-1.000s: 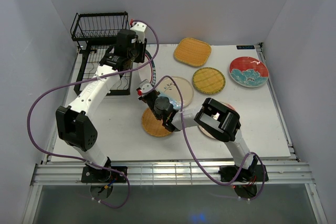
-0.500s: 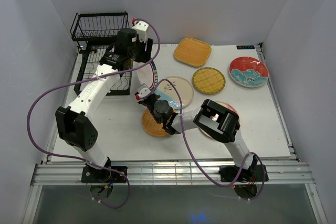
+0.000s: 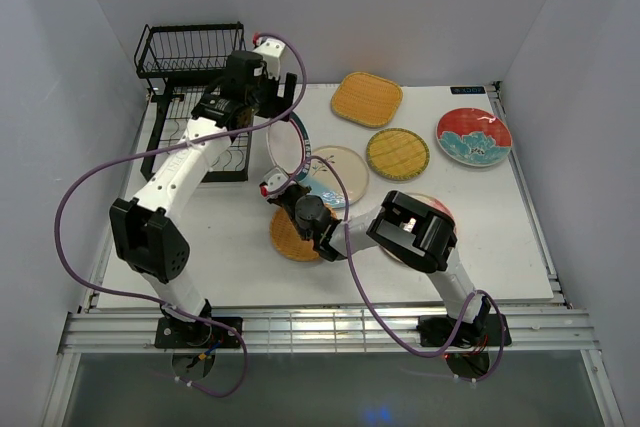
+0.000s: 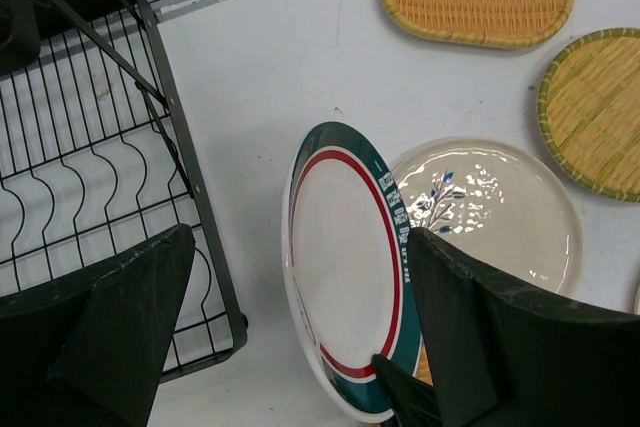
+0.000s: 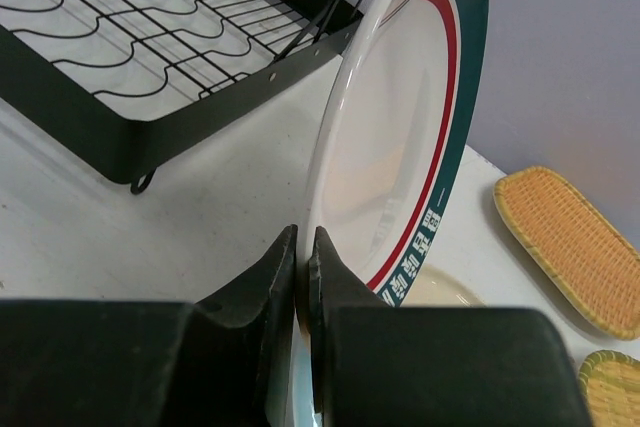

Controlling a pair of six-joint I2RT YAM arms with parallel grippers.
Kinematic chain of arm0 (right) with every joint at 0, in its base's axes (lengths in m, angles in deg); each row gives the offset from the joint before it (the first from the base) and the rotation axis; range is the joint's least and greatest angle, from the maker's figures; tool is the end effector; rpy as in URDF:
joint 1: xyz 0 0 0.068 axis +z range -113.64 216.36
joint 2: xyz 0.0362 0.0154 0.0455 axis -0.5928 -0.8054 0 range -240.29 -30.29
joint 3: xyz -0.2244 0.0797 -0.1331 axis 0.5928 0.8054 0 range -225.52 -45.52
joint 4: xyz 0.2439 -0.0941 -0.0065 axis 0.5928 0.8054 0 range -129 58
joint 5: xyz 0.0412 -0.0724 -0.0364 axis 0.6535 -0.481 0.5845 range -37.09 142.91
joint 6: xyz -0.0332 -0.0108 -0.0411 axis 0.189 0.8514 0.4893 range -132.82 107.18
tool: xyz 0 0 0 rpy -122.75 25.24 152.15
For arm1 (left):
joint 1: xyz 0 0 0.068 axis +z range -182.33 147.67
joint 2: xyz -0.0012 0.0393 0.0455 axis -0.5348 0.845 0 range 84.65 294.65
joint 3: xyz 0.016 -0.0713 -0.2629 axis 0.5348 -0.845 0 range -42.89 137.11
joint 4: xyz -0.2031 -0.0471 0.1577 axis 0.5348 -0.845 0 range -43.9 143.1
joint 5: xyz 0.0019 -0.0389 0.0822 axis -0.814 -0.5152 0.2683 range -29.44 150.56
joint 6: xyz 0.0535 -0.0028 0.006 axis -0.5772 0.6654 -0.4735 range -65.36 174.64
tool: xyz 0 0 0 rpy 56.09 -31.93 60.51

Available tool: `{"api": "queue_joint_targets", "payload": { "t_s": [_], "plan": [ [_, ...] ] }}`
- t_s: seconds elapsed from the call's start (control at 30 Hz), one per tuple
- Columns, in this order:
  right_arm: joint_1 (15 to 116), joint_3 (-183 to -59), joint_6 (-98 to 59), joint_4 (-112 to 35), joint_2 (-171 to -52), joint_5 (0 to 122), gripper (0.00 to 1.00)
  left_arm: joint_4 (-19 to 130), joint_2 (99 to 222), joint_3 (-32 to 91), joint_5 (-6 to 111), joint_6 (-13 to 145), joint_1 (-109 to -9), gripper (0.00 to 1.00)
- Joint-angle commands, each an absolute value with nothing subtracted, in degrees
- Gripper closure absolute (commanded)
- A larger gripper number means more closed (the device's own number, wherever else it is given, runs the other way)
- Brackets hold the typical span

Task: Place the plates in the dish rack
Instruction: Insert the plate into the dish rack.

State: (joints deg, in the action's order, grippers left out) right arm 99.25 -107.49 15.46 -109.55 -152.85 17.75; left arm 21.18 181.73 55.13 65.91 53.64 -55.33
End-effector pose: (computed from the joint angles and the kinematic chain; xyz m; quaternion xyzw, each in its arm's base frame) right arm 0.2171 0.3790 0.1697 -0.2760 0.5943 0.0318 0.7548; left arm 0.3606 -0.1495 0.3832 0.1582 0.8551 -0.0540 0.4907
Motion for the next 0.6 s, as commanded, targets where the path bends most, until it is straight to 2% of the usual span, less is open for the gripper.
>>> {"api": "queue_joint_targets", "payload": {
  "t_s": [0.0, 0.1, 0.57],
  "plan": [
    [100.1, -107.1, 18.0, -128.4, -151.0, 15.5, 0.92, 19.4, 182.2, 57.2, 65.0, 54.1, -55.4, 0.02],
    [100.4, -106.9, 18.6, -129.8, -151.0, 14.8, 0.92, 19.0, 182.7, 57.3, 64.4, 54.1, -55.5, 0.02],
    [101.2, -104.3, 20.8, -136.6, -149.9, 12.1, 0.92, 16.8, 186.4, 58.7, 62.4, 54.1, -55.5, 0.14]
  ]
}}
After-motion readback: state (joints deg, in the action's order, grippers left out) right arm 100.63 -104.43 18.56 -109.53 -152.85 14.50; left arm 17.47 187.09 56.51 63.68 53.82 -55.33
